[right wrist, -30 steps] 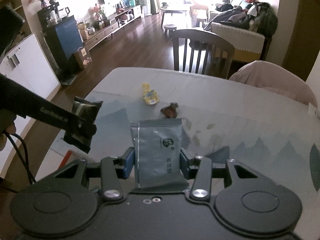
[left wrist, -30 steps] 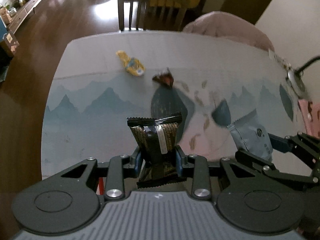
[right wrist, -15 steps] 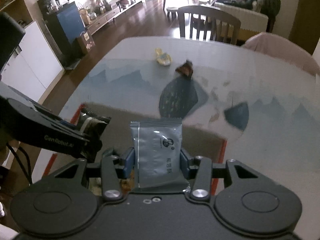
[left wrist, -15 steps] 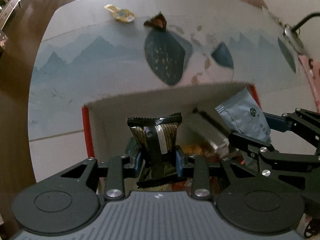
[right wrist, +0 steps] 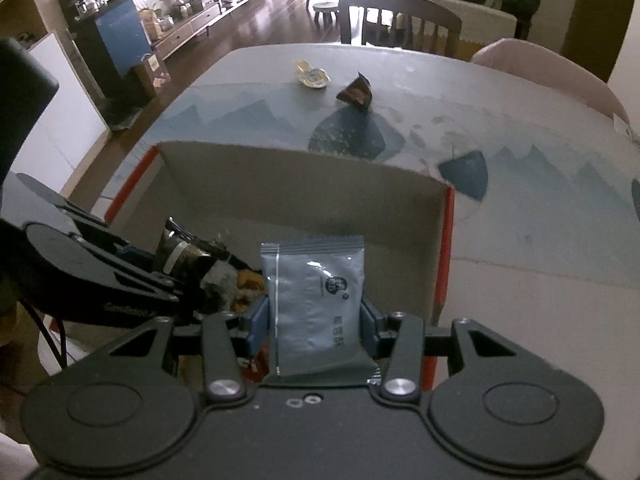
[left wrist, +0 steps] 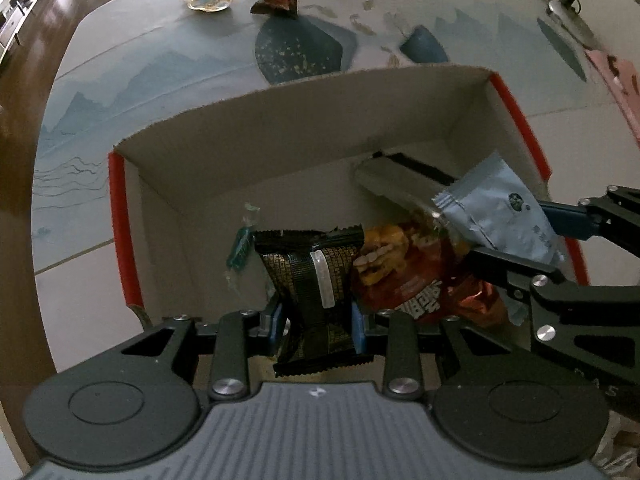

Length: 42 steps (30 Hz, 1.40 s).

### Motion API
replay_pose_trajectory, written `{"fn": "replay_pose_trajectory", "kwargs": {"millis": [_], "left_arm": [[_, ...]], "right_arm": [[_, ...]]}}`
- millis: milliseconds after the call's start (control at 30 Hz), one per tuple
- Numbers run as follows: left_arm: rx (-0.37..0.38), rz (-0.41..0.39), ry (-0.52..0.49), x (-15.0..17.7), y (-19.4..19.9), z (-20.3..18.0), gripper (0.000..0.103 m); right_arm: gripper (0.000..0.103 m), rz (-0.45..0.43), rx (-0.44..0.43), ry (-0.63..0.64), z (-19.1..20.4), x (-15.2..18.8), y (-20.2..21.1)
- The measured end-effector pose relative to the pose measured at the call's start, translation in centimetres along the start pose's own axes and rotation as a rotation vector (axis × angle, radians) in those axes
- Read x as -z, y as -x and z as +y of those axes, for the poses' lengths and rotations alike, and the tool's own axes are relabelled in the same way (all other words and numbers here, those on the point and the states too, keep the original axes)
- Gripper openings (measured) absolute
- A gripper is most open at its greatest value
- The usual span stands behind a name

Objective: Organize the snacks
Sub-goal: 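Carry the chocolate bar in the left tool and grey-blue packet in the right tool into the box, then open both tools to drop the chocolate bar and grey-blue packet in the box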

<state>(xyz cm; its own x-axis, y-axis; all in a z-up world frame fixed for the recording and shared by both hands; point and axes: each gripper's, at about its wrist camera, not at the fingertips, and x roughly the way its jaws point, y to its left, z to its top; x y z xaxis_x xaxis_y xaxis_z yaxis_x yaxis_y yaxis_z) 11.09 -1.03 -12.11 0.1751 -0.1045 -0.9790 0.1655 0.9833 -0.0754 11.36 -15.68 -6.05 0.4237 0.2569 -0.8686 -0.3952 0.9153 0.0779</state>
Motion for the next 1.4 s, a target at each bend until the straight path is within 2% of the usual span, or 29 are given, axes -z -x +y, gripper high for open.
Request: {"fn": "replay_pose_trajectory", "kwargs": {"millis": [400, 533, 667, 733, 800, 1000, 1067, 1400], "left_arm": [[-0.018, 0.029, -0.017, 1.3, -2.5, -0.6, 0.032], [-0.022, 0.014, -0.012, 1.5, -2.5, -0.5, 0.032], [-0.010, 0.011, -0.002, 1.4, -2.7, -0.1, 0.033], [-0.001, 0.009, 0.002, 1.4, -2.6, 0.0, 0.040], [0.009, -0.002, 0.007, 1.4, -2.3, 0.0, 0.047], [0.028, -0.030, 0.021, 1.5, -1.1, 0.3, 0.047], [0.030, -0.050, 0.022, 1.5, -0.4, 0.3, 0.047], [0.039, -0.162, 0.021, 0.9, 3.6, 0.4, 0.047]], "right_arm": [[0.047, 0.013, 0.029, -0.023, 0.0, 1.2, -1.0], [0.048, 0.011, 0.032, -0.037, -0.2, 1.1, -1.1], [0.052, 0.007, 0.034, -0.042, -0.3, 1.2, -1.1], [0.059, -0.002, 0.033, -0.047, -0.4, 1.2, -0.8], [0.066, -0.019, 0.030, -0.051, -0.5, 1.2, -0.4], [0.069, -0.041, 0.023, -0.047, -0.4, 1.0, 0.7], [0.073, -0.052, 0.021, -0.047, -0.4, 0.9, 1.1], [0.078, -0.096, -0.023, -0.040, -0.2, -0.6, 3.1]]}}
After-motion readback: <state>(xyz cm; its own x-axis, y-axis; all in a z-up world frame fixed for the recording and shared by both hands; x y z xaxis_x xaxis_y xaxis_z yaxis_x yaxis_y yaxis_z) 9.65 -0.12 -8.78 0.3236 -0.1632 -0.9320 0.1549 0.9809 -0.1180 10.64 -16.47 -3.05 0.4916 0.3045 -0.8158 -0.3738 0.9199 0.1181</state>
